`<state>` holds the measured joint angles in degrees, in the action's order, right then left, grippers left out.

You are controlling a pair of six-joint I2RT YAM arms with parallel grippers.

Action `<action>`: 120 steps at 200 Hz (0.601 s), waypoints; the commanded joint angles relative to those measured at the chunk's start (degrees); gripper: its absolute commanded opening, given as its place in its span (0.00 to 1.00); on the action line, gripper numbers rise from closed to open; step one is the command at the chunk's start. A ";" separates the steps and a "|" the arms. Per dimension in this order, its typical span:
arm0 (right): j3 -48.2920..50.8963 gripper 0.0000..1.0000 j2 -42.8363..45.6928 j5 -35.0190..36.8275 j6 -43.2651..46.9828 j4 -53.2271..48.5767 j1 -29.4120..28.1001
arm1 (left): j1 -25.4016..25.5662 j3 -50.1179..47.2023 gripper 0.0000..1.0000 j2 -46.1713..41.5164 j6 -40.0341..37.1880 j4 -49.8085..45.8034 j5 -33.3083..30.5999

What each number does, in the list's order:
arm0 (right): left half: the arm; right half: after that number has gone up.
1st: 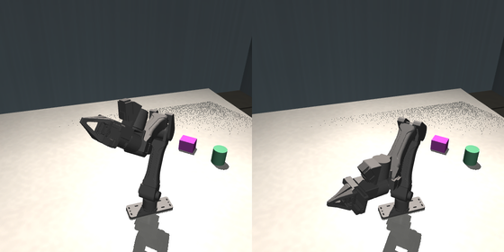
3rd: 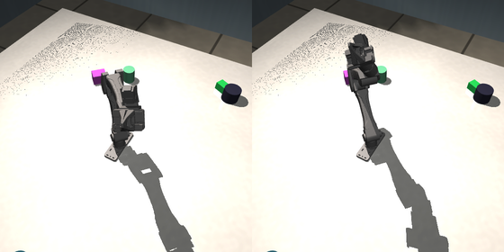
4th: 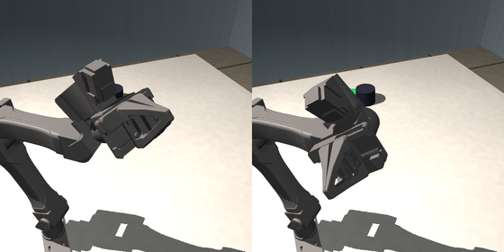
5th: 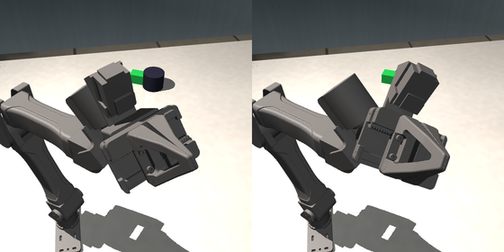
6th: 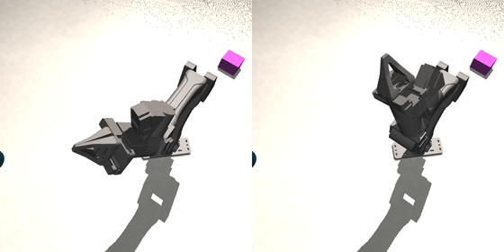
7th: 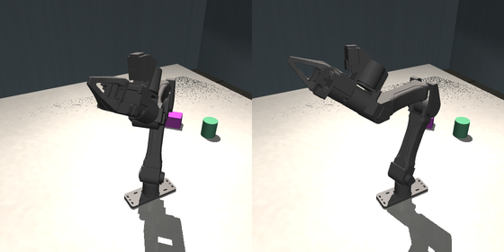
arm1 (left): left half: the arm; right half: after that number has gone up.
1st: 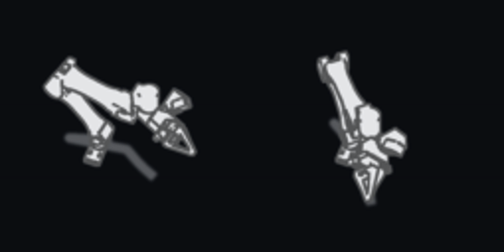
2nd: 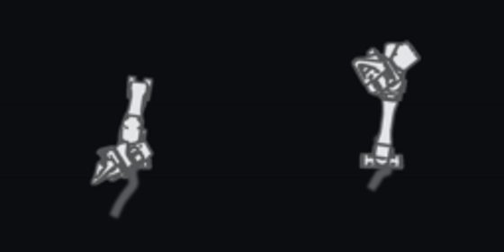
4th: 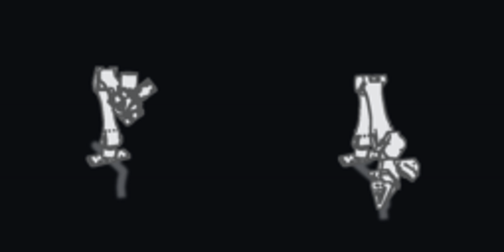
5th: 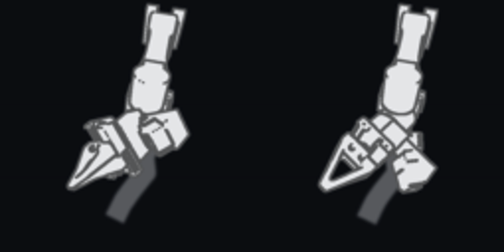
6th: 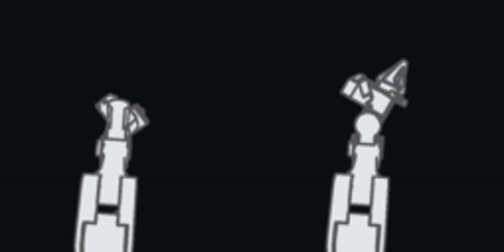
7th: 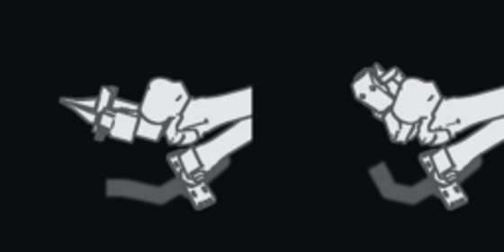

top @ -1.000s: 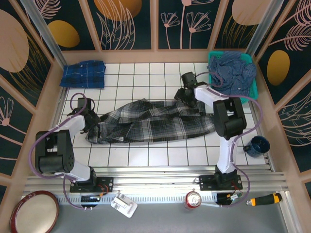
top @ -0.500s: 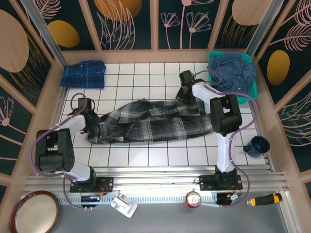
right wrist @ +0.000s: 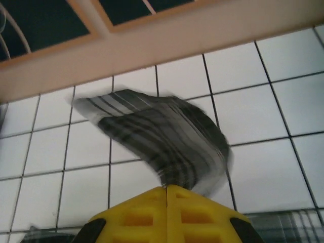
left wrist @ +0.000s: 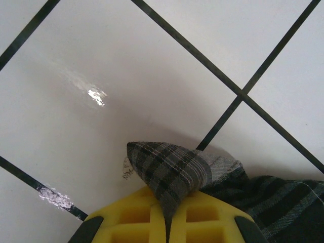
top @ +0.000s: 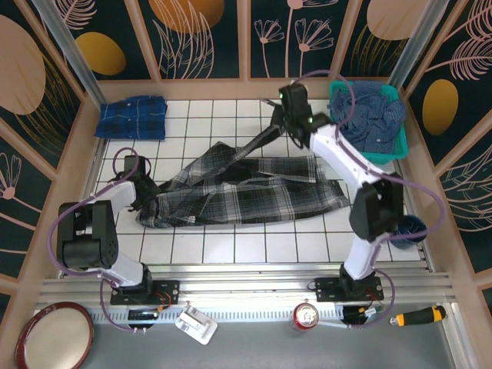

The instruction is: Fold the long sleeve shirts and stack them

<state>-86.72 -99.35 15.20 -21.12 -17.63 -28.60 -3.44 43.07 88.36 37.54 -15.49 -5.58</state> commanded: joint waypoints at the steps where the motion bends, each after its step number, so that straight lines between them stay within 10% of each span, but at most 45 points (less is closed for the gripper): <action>1: 23.80 0.00 7.03 6.37 6.90 23.61 -1.42 | -0.51 -0.20 0.05 1.07 -1.17 0.81 0.31; 23: 41.70 0.04 15.92 2.96 -3.52 27.48 -0.67 | -0.61 -0.03 0.05 1.28 -1.59 0.28 -0.38; 38: 49.67 0.37 22.79 2.97 -11.15 22.58 -0.72 | -0.69 0.24 0.05 1.42 -1.68 0.00 -0.44; 64: 54.87 0.47 34.86 2.94 -19.42 8.68 1.61 | -0.86 0.70 0.05 1.22 -1.75 -0.60 -1.07; 120: 49.24 0.77 35.19 -13.24 -9.31 10.87 7.40 | -1.04 1.23 0.05 2.30 -1.48 -0.71 -1.48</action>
<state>-33.21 -57.78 10.50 -35.59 -8.73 -21.89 -3.81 43.22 89.27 36.88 -15.22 -5.45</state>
